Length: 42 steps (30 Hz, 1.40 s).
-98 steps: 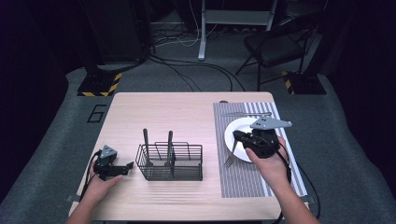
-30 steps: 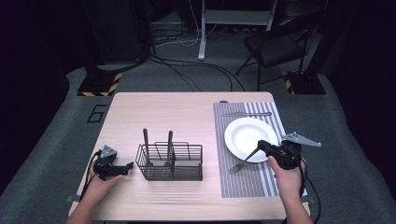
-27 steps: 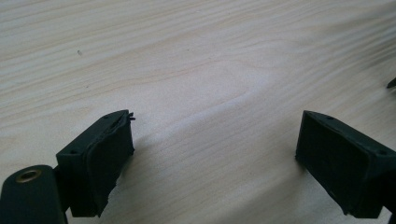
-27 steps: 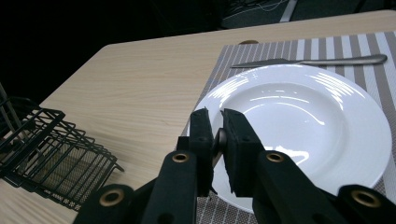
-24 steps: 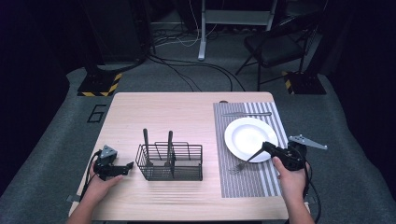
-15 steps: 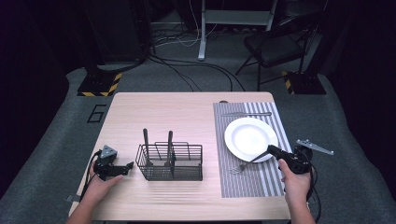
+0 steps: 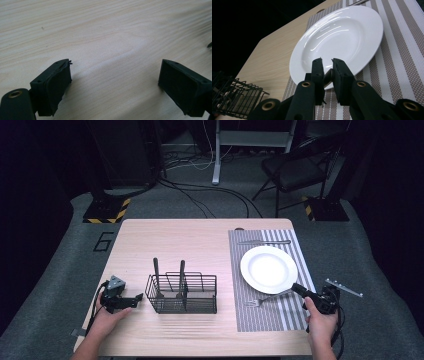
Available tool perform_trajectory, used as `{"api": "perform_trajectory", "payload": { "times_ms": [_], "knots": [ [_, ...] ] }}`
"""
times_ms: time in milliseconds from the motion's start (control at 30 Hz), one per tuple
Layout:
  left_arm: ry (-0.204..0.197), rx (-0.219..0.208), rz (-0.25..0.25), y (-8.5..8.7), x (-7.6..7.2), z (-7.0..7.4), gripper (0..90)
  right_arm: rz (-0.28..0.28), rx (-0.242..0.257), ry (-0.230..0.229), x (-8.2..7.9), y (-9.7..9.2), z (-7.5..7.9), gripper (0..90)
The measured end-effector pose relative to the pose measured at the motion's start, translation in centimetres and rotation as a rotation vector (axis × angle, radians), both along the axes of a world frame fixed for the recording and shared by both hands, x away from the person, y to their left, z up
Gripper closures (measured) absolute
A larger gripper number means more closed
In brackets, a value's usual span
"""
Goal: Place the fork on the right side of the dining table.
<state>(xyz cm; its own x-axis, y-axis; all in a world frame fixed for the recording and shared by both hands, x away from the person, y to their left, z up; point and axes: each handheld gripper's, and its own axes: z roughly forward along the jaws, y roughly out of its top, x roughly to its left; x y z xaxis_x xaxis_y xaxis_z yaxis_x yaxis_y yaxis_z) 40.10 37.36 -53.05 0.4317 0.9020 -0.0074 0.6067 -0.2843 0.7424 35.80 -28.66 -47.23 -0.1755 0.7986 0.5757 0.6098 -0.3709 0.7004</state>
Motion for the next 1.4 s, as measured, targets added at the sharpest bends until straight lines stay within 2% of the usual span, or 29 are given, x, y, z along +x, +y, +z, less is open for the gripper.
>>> {"api": "perform_trajectory", "payload": {
  "times_ms": [100,167,367,467,500,533,567,600,667,1067,1267,1333,1400],
  "knots": [
    [0.0,-0.001,0.001,0.0,0.0,0.0,10.7,-0.014,0.026,0.012,0.0,-0.5,-0.5,79.1],
    [0.0,-0.001,0.0,0.0,0.0,0.0,10.7,-0.019,0.017,0.01,0.0,-0.8,-0.9,79.2],
    [0.0,0.0,0.0,0.0,0.0,0.0,10.7,-0.045,0.086,0.052,0.1,-1.4,-1.9,78.7],
    [0.0,0.001,0.0,0.0,0.0,0.0,10.7,-0.049,0.082,0.055,0.3,-1.7,-2.3,78.7],
    [0.0,0.0,0.0,0.0,0.0,0.0,10.7,-0.053,0.086,0.07,0.4,-1.7,-2.4,78.5],
    [0.0,-0.001,0.0,0.0,0.0,0.0,10.7,-0.053,0.079,0.059,0.5,-1.9,-2.6,77.7],
    [0.0,0.0,0.0,0.0,0.0,0.0,10.7,-0.058,0.088,0.074,0.5,-1.9,-2.7,76.9],
    [0.0,0.0,0.0,0.0,0.0,0.0,10.7,-0.056,0.074,0.063,0.5,-2.1,-3.0,76.8],
    [0.0,-0.001,0.001,0.0,0.0,0.0,10.7,-0.066,0.1,0.087,0.5,-2.2,-3.2,76.8],
    [0.0,-0.001,0.0,0.0,0.0,0.0,10.7,-0.103,0.132,0.155,0.8,-2.7,-4.4,77.1],
    [0.0,-0.001,0.0,0.0,0.0,0.0,10.7,-0.109,0.104,0.168,0.9,-2.7,-4.6,76.9],
    [0.0,-0.001,0.0,0.0,0.0,0.0,10.7,-0.121,0.109,0.179,0.9,-2.7,-4.6,76.7],
    [0.0,-0.001,0.0,0.0,0.0,0.0,10.7,-0.117,0.09,0.172,0.9,-2.8,-4.6,76.6]
  ]
}}
